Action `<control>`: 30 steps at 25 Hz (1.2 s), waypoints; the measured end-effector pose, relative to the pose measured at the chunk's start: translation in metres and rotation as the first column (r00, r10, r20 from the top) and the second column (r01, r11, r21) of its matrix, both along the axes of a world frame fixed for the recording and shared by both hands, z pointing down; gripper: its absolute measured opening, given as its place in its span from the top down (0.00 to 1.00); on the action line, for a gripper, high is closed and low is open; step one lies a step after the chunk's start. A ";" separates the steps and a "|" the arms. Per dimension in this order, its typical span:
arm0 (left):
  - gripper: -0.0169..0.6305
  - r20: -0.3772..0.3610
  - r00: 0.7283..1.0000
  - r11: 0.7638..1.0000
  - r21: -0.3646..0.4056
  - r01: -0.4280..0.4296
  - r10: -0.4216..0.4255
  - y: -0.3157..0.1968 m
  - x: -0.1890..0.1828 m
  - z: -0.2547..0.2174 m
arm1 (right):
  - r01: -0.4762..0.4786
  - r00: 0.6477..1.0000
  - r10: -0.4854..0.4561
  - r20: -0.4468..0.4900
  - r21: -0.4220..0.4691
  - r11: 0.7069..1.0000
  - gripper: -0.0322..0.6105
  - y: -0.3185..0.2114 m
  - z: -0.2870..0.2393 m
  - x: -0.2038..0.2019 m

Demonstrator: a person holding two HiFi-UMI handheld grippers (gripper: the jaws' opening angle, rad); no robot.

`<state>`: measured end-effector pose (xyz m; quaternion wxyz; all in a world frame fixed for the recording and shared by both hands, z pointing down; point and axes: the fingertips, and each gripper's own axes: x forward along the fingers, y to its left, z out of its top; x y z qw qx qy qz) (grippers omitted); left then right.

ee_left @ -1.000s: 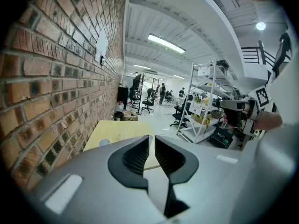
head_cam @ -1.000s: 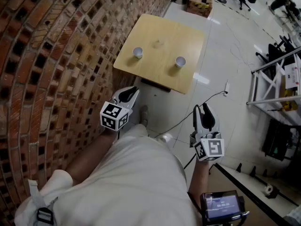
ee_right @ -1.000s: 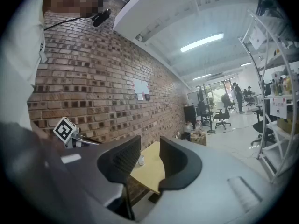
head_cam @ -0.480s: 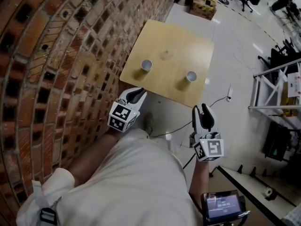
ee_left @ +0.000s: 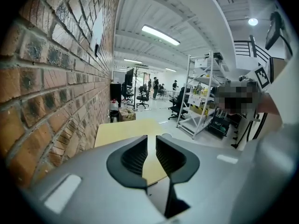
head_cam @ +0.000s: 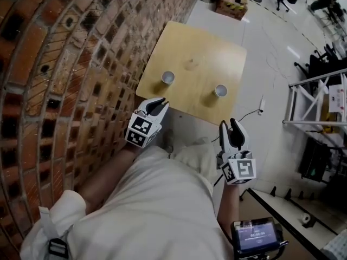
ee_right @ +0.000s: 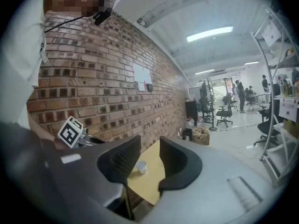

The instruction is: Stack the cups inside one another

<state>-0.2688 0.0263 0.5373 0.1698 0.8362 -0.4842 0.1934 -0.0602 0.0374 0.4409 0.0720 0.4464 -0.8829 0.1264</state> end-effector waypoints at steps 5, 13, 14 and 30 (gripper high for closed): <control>0.84 0.058 0.998 0.999 -0.034 0.004 -0.002 -0.013 -0.002 0.021 | 0.009 0.999 -0.009 0.034 -0.008 1.000 0.77 -0.017 0.004 0.010; 0.82 0.146 0.985 0.988 -0.106 0.110 -0.094 -0.055 -0.010 0.068 | 0.114 0.993 -0.114 0.029 -0.006 0.993 0.77 -0.074 0.013 0.040; 0.81 0.142 0.984 0.985 -0.121 0.123 -0.106 -0.063 -0.008 0.073 | 0.122 0.992 -0.122 0.032 -0.006 0.992 0.77 -0.084 0.013 0.046; 0.76 0.419 0.907 0.914 -0.348 0.207 -0.046 -0.121 -0.003 0.191 | 0.379 0.925 -0.377 0.039 -0.082 0.922 0.77 -0.139 0.047 0.046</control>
